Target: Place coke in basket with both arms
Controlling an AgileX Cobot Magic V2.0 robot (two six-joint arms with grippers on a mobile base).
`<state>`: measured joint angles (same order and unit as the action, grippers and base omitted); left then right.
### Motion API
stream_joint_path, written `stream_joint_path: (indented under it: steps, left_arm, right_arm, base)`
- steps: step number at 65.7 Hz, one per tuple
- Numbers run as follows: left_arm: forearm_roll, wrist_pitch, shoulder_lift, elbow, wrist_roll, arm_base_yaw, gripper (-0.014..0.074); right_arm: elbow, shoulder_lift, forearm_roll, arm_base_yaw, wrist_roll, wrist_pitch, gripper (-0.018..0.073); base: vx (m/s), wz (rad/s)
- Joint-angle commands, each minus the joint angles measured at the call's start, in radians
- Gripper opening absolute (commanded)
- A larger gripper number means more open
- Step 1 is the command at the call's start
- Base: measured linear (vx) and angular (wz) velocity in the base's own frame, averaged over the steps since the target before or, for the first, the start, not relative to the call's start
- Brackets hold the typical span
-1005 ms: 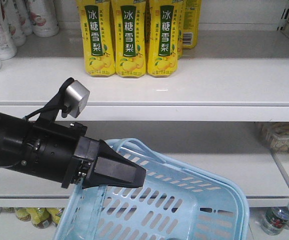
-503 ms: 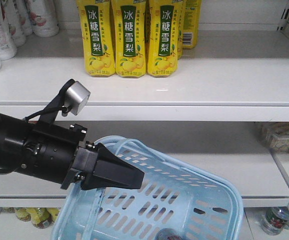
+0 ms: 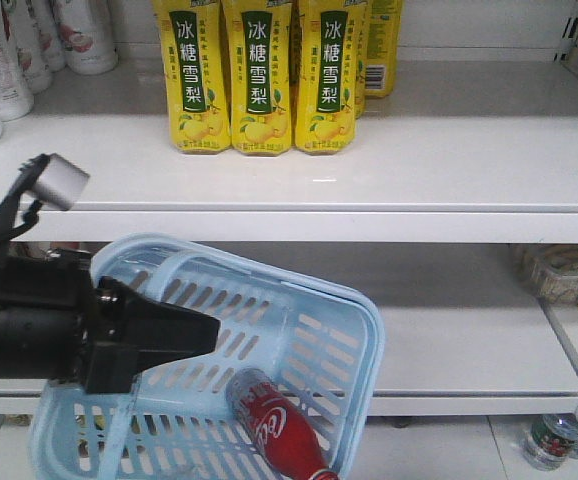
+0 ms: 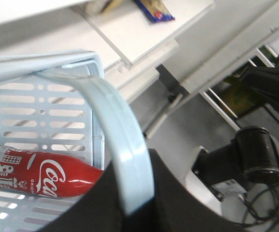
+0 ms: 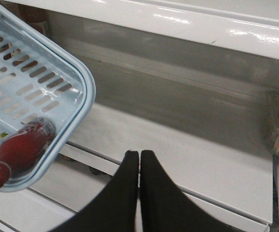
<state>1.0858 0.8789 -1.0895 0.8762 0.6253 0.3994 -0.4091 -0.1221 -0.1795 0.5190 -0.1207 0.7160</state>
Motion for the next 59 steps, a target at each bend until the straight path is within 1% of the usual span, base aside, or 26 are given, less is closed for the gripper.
stream_joint_path:
  steps: [1,7,9,14,20,27,31,33,36,40,46,52,59]
  left_arm:
    - [0.068,-0.086,0.104,-0.005,0.0,0.0,-0.0006]
    - [0.033,-0.133,0.17,-0.053,-0.006,0.0,-0.0006]
    - [0.015,-0.149,0.195,-0.069,-0.023,0.0,-0.0006]
    - [-0.062,-0.19,0.246,-0.109,-0.086,0.0,-0.0006]
    - [-0.175,-0.228,0.313,-0.151,-0.205,0.0,-0.0006]
    - [-0.314,-0.282,0.383,-0.194,-0.363,0.0,-0.0006]
    - [-0.369,-0.317,0.421,-0.221,-0.446,0.0,-0.0006]
    - [-0.392,-0.341,0.441,-0.236,-0.471,0.0,-0.0006]
    - [-0.412,-0.374,0.477,-0.26,-0.487,0.0,-0.0006]
    - [-0.431,-0.424,0.52,-0.294,-0.487,0.0,-0.0006]
    - [-0.481,-0.49,0.588,-0.354,-0.488,0.0,-0.0006]
    - [-0.516,-0.539,0.652,-0.421,-0.49,0.0,-0.0006]
    - [-0.59,-0.589,0.711,-0.501,-0.492,0.0,-0.0006]
  right_arm:
    - [-0.027,-0.012,-0.012,-0.002,-0.001,-0.067,-0.0004]
    - [-0.027,-0.012,-0.012,-0.002,-0.001,-0.067,-0.0004]
    - [-0.027,-0.012,-0.012,-0.002,-0.001,-0.067,-0.0004]
    - [-0.027,-0.012,-0.012,-0.002,-0.001,-0.067,-0.0004]
    - [-0.027,-0.012,-0.012,-0.002,-0.001,-0.067,-0.0004]
    - [-0.027,-0.012,-0.012,-0.002,-0.001,-0.067,-0.0004]
    - [-0.027,-0.012,-0.012,-0.002,-0.001,-0.067,-0.0004]
    - [-0.027,-0.012,-0.012,-0.002,-0.001,-0.067,-0.0004]
    - [-0.027,-0.012,-0.012,-0.002,-0.001,-0.067,-0.0004]
    - [-0.027,-0.012,-0.012,-0.002,-0.001,-0.067,-0.0004]
    - [-0.027,-0.012,-0.012,-0.002,-0.001,-0.067,-0.0004]
    - [-0.027,-0.012,-0.012,-0.002,-0.001,-0.067,-0.0004]
    - [-0.027,-0.012,-0.012,-0.002,-0.001,-0.067,-0.0004]
  base:
    - [0.0,0.0]
    - [0.0,0.0]
    - [0.0,0.0]
    - [0.0,0.0]
    - [0.0,0.0]
    - [0.0,0.0]
    - [0.0,0.0]
    - [0.0,0.0]
    - [0.0,0.0]
    - [0.0,0.0]
    - [0.0,0.0]
    - [0.0,0.0]
    - [0.0,0.0]
